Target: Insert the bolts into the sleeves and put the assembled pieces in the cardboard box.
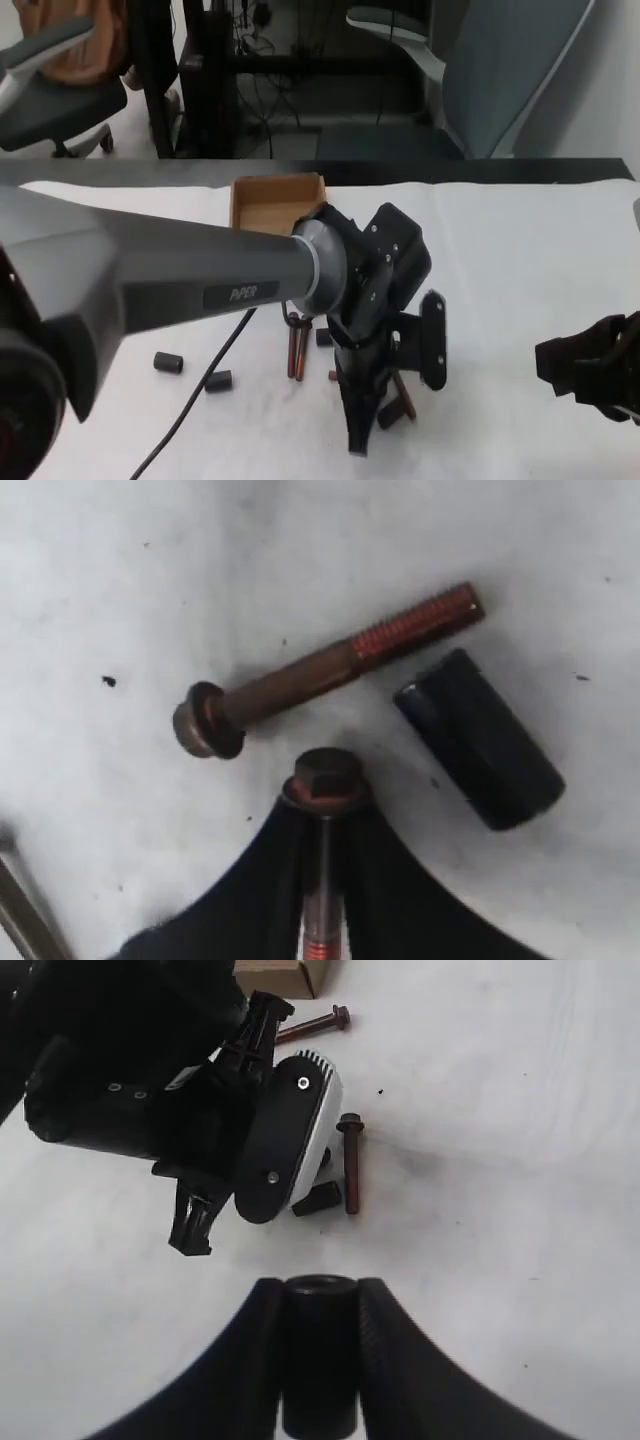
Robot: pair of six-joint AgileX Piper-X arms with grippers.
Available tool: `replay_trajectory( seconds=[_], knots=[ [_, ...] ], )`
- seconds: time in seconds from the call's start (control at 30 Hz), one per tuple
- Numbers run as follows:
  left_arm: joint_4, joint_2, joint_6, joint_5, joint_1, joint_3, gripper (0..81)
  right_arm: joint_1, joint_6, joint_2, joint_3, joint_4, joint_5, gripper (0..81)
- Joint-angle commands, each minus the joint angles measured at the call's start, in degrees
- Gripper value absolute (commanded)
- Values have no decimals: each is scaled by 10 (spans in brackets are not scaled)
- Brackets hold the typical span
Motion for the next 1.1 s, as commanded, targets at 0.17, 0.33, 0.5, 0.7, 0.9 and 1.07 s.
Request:
replay_trajectory(
  seconds=[0.17, 0.33, 0.5, 0.7, 0.9, 1.07],
  knots=[
    [-67, -172, -282, 123, 49, 39, 18, -2, -72, -8, 35, -8, 24, 6],
    [-184, -359, -356, 160, 87, 178, 18, 12, -112, -30, 89, -95, -27, 6],
    [-401, -569, -476, 156, 89, 361, 18, 78, -109, -41, 151, -261, -34, 6],
    [-628, -710, -573, 105, 69, 532, 18, 223, -108, -7, 207, -571, -15, 6],
    [-694, -694, -597, 107, 66, 571, 18, 347, -112, 100, 209, -709, 96, 6],
    [-740, -669, -607, 109, 66, 571, 18, 397, -143, 219, 196, -837, 163, 6]
  ],
)
